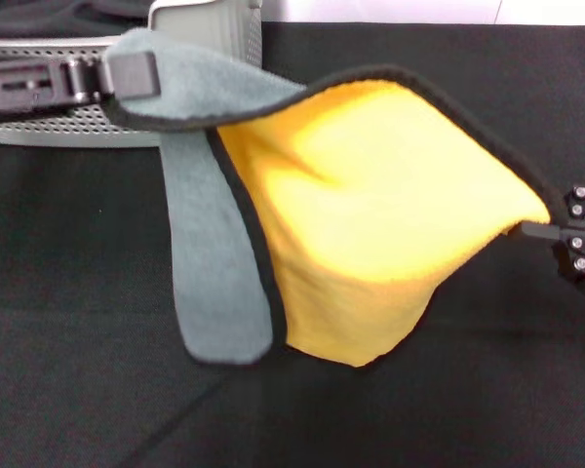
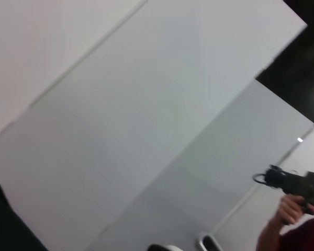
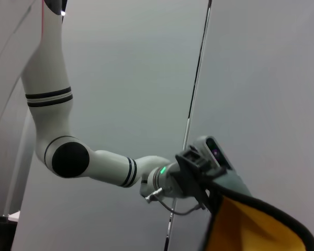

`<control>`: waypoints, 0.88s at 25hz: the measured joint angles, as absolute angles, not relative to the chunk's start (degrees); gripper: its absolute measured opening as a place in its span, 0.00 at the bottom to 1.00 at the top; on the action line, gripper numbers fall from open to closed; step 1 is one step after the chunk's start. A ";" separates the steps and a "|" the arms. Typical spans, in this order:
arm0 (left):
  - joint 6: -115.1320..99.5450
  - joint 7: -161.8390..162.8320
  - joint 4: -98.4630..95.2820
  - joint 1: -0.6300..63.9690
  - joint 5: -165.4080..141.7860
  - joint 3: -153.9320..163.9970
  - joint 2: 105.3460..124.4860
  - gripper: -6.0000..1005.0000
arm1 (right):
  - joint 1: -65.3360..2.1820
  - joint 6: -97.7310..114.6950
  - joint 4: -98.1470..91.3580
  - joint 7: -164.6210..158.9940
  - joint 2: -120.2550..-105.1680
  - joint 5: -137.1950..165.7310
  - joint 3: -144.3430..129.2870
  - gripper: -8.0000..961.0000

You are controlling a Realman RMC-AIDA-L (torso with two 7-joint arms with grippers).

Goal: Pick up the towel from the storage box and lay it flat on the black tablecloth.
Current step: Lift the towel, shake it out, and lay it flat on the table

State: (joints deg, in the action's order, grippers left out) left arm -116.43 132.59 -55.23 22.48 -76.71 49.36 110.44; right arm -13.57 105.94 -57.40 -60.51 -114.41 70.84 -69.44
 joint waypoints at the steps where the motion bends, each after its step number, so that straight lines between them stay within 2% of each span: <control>1: -116.42 132.40 -54.83 22.64 -77.23 48.74 110.58 0.07 | -13.62 106.02 -57.80 -60.50 -114.44 70.76 -69.30 0.02; 9: -116.56 123.73 -51.24 22.02 -78.42 52.86 110.46 0.08 | -15.15 105.05 -64.22 -61.63 -114.51 67.52 -67.38 0.02; 16: -116.46 112.73 -45.45 22.39 -80.13 54.26 110.94 0.08 | -23.86 104.83 -65.30 -67.54 -114.52 67.27 -63.99 0.02; 21: -116.23 104.99 -38.86 24.25 -86.21 49.07 111.66 0.24 | -28.93 104.14 -65.73 -70.60 -114.55 67.27 -63.17 0.02; 22: -116.01 103.93 -38.29 24.47 -87.24 48.41 111.96 0.24 | -30.37 103.49 -65.73 -71.35 -114.42 67.46 -63.16 0.02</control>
